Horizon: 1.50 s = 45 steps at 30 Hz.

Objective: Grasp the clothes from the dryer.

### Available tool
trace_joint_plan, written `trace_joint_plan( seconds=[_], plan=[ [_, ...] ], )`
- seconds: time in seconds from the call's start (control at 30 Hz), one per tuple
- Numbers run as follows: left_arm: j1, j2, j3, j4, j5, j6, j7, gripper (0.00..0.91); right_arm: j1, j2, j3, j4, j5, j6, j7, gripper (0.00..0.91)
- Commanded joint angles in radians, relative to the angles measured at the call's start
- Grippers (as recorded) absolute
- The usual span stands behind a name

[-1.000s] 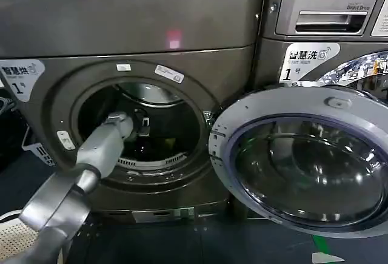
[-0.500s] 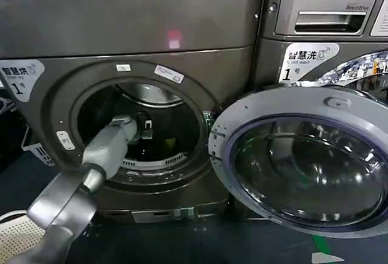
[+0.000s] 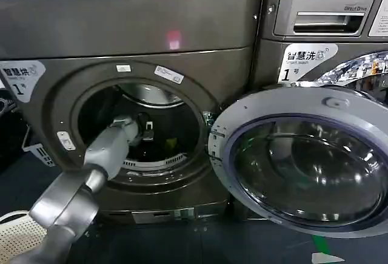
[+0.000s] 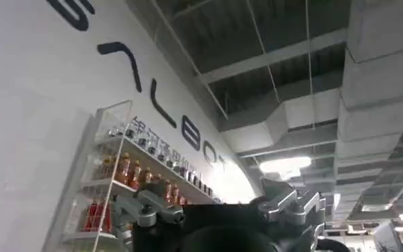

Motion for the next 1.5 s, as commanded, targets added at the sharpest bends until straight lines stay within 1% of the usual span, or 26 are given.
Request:
trace_joint_plan(
  seconds=[0.03,0.4,0.57,0.7,0.9,0.93,1.07,1.17,1.3,1.4,1.5],
  plan=[
    [-0.007,0.0,0.0,0.001,-0.023,0.001,0.006,0.0,-0.002,0.001,0.001,0.001,0.001,0.001,0.0,0.907],
    [-0.006,0.004,-0.006,0.005,-0.022,-0.001,0.026,0.0,-0.008,0.0,0.011,0.0,0.003,0.003,-0.002,0.907],
    [0.0,0.002,-0.039,0.01,-0.024,0.003,0.039,0.0,-0.011,0.002,0.015,0.003,0.004,0.004,-0.002,0.907],
    [0.003,0.008,-0.089,-0.01,-0.067,0.002,0.017,0.0,-0.015,0.002,0.021,0.003,0.006,0.006,-0.002,0.907],
    [0.032,0.036,-0.218,-0.121,-0.172,-0.007,-0.141,0.0,-0.014,0.006,0.02,0.006,0.006,0.007,-0.001,0.907],
    [0.048,0.04,-0.26,-0.136,-0.187,-0.011,-0.184,0.0,-0.013,0.007,0.019,0.006,0.006,0.007,-0.001,0.907],
    [0.114,0.06,-0.348,-0.208,-0.285,-0.022,-0.312,0.0,-0.005,0.01,0.008,0.006,0.004,0.007,0.0,0.907],
    [0.208,0.095,-0.385,-0.345,-0.454,-0.015,-0.423,0.0,0.002,0.012,-0.003,0.009,0.002,0.008,0.0,0.907],
    [0.333,0.123,-0.441,-0.545,-0.586,-0.036,-0.55,0.0,0.005,0.013,-0.009,0.011,0.001,0.01,0.001,0.907],
    [0.403,0.118,-0.467,-0.652,-0.632,-0.072,-0.651,0.0,0.005,0.015,-0.01,0.014,0.0,0.013,0.004,0.907],
    [0.457,0.089,-0.506,-0.73,-0.629,-0.08,-0.748,0.0,-0.002,0.015,0.001,0.015,-0.004,0.016,0.021,0.907]
  ],
)
